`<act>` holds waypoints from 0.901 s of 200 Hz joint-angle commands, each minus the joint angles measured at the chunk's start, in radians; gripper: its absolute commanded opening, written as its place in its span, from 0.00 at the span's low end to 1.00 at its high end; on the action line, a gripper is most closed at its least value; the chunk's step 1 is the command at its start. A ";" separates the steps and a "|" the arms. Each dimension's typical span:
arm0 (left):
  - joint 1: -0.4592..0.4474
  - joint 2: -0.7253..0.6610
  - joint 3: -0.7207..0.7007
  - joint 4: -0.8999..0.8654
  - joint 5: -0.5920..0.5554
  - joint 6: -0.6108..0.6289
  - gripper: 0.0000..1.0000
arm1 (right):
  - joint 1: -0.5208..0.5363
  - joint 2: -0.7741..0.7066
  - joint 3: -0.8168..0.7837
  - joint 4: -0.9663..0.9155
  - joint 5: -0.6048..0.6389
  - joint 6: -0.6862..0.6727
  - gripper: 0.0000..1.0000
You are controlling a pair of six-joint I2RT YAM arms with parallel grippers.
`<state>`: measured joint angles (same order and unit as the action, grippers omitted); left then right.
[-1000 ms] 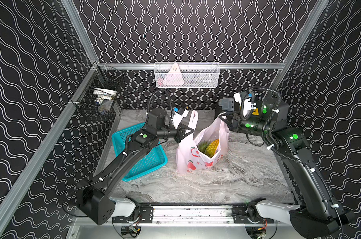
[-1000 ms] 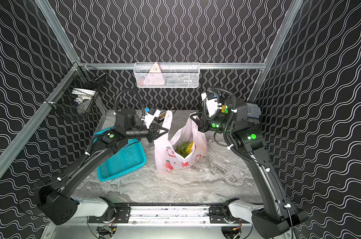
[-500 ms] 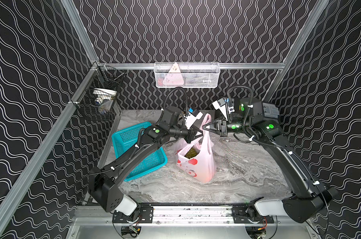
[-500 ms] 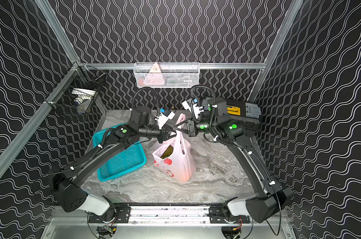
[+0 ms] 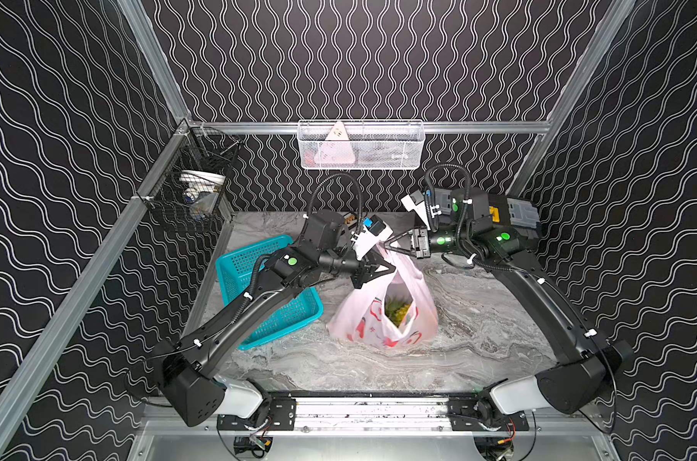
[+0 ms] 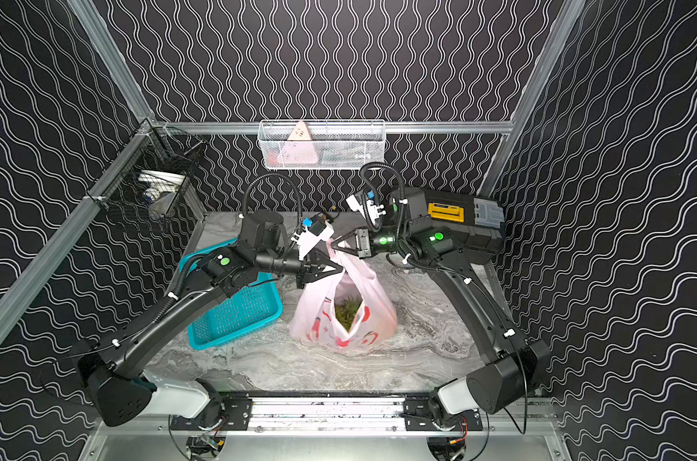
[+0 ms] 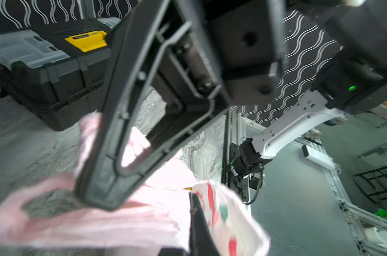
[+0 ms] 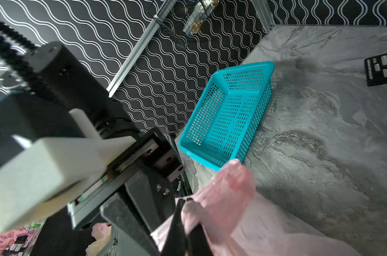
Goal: Place the pineapple into a plastic bag & tie a knot
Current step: Cross the plastic bag at the center of the board.
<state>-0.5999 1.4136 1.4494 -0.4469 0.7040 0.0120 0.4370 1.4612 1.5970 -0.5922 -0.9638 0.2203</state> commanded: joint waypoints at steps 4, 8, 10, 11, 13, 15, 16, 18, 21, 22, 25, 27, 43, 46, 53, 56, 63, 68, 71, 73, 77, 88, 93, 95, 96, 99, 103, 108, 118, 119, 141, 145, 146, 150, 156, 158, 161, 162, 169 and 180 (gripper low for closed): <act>0.000 0.019 0.011 -0.047 -0.083 0.057 0.00 | 0.012 -0.010 0.001 0.041 -0.084 -0.002 0.00; 0.000 0.019 0.005 -0.044 -0.091 0.054 0.00 | 0.012 -0.014 -0.004 0.043 -0.088 -0.002 0.00; 0.000 0.020 0.002 -0.041 -0.095 0.052 0.00 | 0.012 -0.015 -0.007 0.045 -0.090 -0.002 0.00; -0.001 0.020 0.001 -0.039 -0.096 0.052 0.00 | 0.012 -0.016 -0.010 0.046 -0.091 -0.001 0.00; 0.000 0.020 -0.003 -0.035 -0.098 0.050 0.00 | 0.012 -0.018 -0.014 0.047 -0.092 0.000 0.00; 0.000 0.020 -0.008 -0.032 -0.101 0.047 0.00 | 0.012 -0.018 -0.017 0.050 -0.094 0.002 0.00; -0.001 0.019 -0.009 -0.029 -0.102 0.045 0.00 | 0.012 -0.019 -0.020 0.051 -0.095 0.002 0.00; -0.001 0.018 -0.014 -0.025 -0.104 0.044 0.00 | 0.012 -0.022 -0.024 0.053 -0.096 0.002 0.00; 0.000 0.018 -0.022 -0.016 -0.108 0.041 0.00 | 0.012 -0.024 -0.030 0.054 -0.100 0.001 0.00; 0.000 0.018 -0.024 -0.013 -0.110 0.040 0.00 | 0.012 -0.025 -0.033 0.054 -0.100 0.001 0.00; -0.001 0.014 -0.031 -0.003 -0.113 0.033 0.00 | 0.012 -0.025 -0.038 0.054 -0.102 0.000 0.00; -0.001 0.013 -0.038 0.005 -0.116 0.030 0.00 | 0.012 -0.027 -0.043 0.055 -0.104 0.000 0.00; -0.001 -0.008 -0.077 0.050 -0.172 0.013 0.00 | 0.012 -0.029 -0.059 0.029 -0.088 -0.016 0.00; -0.001 -0.013 -0.086 0.058 -0.194 0.006 0.00 | 0.012 -0.031 -0.062 0.022 -0.084 -0.022 0.00; -0.001 -0.025 -0.104 0.080 -0.246 -0.005 0.00 | 0.012 -0.037 -0.069 0.013 -0.079 -0.030 0.00; -0.001 -0.030 -0.110 0.084 -0.265 -0.007 0.00 | 0.012 -0.041 -0.074 0.013 -0.077 -0.031 0.00; -0.001 -0.038 -0.121 0.092 -0.308 -0.011 0.00 | 0.012 -0.052 -0.083 0.013 -0.074 -0.033 0.00; 0.000 -0.042 -0.128 0.099 -0.328 -0.015 0.00 | 0.012 -0.060 -0.091 0.019 -0.076 -0.032 0.00; 0.001 -0.046 -0.134 0.104 -0.339 -0.016 0.00 | 0.012 -0.063 -0.095 0.020 -0.078 -0.032 0.00; 0.001 -0.048 -0.137 0.109 -0.346 -0.018 0.00 | 0.012 -0.065 -0.096 0.020 -0.077 -0.033 0.00; 0.001 -0.051 -0.144 0.117 -0.365 -0.022 0.00 | 0.012 -0.068 -0.099 0.021 -0.075 -0.033 0.00; 0.000 -0.062 -0.164 0.142 -0.399 -0.033 0.00 | 0.012 -0.071 -0.103 0.022 -0.075 -0.034 0.00; 0.000 -0.067 -0.174 0.155 -0.409 -0.035 0.00 | 0.012 -0.070 -0.104 0.022 -0.073 -0.036 0.00; 0.000 -0.068 -0.178 0.159 -0.411 -0.035 0.00 | 0.012 -0.070 -0.104 0.023 -0.073 -0.036 0.00; 0.000 -0.070 -0.179 0.163 -0.413 -0.037 0.00 | 0.012 -0.069 -0.104 0.023 -0.073 -0.036 0.00; 0.000 -0.072 -0.186 0.172 -0.415 -0.039 0.00 | 0.012 -0.068 -0.105 0.023 -0.073 -0.036 0.00; 0.000 -0.075 -0.194 0.183 -0.421 -0.040 0.00 | 0.012 -0.066 -0.106 0.022 -0.073 -0.038 0.00; 0.000 -0.076 -0.201 0.193 -0.427 -0.041 0.00 | 0.012 -0.062 -0.106 0.020 -0.074 -0.040 0.00; 0.000 -0.076 -0.209 0.199 -0.442 -0.046 0.00 | 0.012 -0.055 -0.106 0.016 -0.071 -0.044 0.00; 0.001 -0.075 -0.209 0.199 -0.444 -0.046 0.00 | 0.012 -0.055 -0.106 0.015 -0.070 -0.044 0.00; 0.002 -0.088 -0.223 0.206 -0.460 -0.047 0.00 | 0.054 -0.049 -0.089 -0.018 -0.046 -0.064 0.00; 0.001 -0.091 -0.225 0.209 -0.459 -0.045 0.00 | 0.060 -0.047 -0.080 -0.027 -0.042 -0.070 0.00; 0.002 -0.092 -0.225 0.209 -0.458 -0.045 0.00 | 0.062 -0.047 -0.078 -0.029 -0.041 -0.072 0.00; 0.002 -0.096 -0.226 0.212 -0.455 -0.043 0.00 | 0.068 -0.044 -0.069 -0.041 -0.038 -0.079 0.00; 0.001 -0.099 -0.225 0.213 -0.450 -0.038 0.00 | 0.078 -0.040 -0.056 -0.055 -0.032 -0.089 0.00; 0.001 -0.099 -0.223 0.210 -0.450 -0.036 0.00 | 0.082 -0.038 -0.052 -0.059 -0.029 -0.091 0.00; 0.000 -0.098 -0.220 0.208 -0.446 -0.033 0.00 | 0.088 -0.036 -0.046 -0.064 -0.023 -0.095 0.00; 0.000 -0.098 -0.218 0.206 -0.445 -0.031 0.00 | 0.090 -0.035 -0.044 -0.065 -0.022 -0.096 0.00; 0.001 -0.096 -0.209 0.197 -0.432 -0.023 0.00 | 0.103 -0.025 -0.028 -0.082 -0.007 -0.107 0.00; 0.002 -0.089 -0.196 0.189 -0.389 -0.004 0.00 | 0.119 -0.011 -0.010 -0.091 0.000 -0.114 0.00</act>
<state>-0.5999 1.3228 1.2289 -0.3054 0.2779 -0.0273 0.5274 1.4307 1.5501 -0.6373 -0.9691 0.1570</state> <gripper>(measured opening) 0.060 0.053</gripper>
